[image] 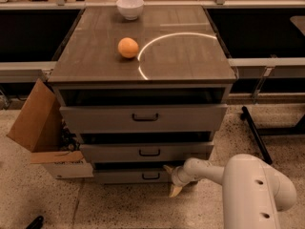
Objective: Open bottom drawer
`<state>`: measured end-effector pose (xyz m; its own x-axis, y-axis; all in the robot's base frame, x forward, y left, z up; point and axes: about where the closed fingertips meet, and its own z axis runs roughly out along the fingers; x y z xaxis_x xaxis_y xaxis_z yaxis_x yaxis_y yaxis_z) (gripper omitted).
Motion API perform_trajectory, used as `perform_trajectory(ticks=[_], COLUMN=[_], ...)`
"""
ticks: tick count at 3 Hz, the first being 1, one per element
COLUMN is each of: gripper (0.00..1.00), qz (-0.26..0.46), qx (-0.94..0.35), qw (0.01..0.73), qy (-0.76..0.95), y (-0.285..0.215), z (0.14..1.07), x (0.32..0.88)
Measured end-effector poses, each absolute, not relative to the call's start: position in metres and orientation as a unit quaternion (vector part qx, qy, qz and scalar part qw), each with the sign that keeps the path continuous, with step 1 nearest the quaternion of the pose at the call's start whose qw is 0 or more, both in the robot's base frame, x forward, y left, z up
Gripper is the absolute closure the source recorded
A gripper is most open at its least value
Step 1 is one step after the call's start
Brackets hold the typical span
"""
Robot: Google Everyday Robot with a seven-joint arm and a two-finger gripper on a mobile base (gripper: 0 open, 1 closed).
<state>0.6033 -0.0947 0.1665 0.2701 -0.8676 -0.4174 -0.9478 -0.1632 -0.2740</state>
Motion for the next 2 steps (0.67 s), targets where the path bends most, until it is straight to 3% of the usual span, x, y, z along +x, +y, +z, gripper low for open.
perform_trajectory(ticks=[2], gripper=[0.65], qz=[0.074], qx=[-0.756], qw=[0.245], qy=[0.603], y=[-0.105], z=[0.169], x=[0.582])
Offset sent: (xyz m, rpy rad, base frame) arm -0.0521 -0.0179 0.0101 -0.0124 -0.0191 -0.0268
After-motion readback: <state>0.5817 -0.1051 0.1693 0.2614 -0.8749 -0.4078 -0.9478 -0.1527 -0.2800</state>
